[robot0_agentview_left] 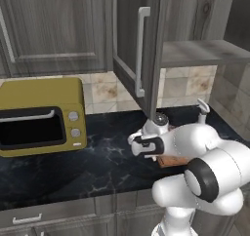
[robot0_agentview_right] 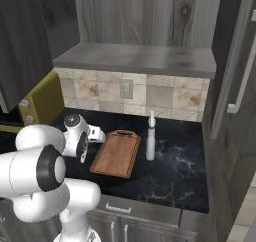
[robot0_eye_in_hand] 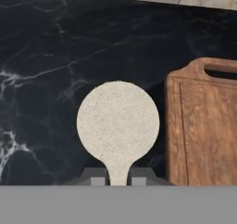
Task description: Grab the spray bottle from the cabinet, then place it next to the cutting board for sanitizing. Then grab the dish brush from the countertop next to the sink and place it next to the cutting board.
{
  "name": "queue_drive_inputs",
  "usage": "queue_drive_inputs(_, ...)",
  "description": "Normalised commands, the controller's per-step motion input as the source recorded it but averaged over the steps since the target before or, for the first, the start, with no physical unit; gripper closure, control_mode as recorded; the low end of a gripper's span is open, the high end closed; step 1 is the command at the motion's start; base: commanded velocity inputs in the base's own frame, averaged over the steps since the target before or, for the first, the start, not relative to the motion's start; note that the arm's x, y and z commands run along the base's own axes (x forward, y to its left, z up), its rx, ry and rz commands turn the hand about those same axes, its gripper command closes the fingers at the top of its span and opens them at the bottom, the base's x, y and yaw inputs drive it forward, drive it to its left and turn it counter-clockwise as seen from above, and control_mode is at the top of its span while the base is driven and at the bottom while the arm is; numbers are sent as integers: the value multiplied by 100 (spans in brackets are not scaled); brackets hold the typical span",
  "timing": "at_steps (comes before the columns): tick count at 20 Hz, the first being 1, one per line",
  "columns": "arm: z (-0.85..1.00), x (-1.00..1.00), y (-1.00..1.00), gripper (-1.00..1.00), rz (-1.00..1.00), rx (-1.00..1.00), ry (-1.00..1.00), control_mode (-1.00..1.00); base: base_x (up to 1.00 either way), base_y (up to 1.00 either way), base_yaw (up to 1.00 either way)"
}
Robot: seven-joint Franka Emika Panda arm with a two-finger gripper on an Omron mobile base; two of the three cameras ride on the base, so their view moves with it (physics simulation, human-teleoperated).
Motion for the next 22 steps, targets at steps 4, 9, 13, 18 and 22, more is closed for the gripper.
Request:
queue_drive_inputs(4, -28, 16, 1, 100, 0, 0, 0, -100, 0, 0, 0)
queue_drive_inputs(9, -33, 12, 0, 100, 0, 0, 0, -100, 0, 0, 0)
queue_drive_inputs(13, -35, 10, 0, 100, 0, 0, 2, -100, 0, 0, 0)
queue_drive_inputs(18, -28, 7, 0, 100, 0, 0, 0, -100, 0, 0, 0)
queue_drive_inputs(22, -23, 6, 0, 100, 0, 0, 0, -100, 0, 0, 0)
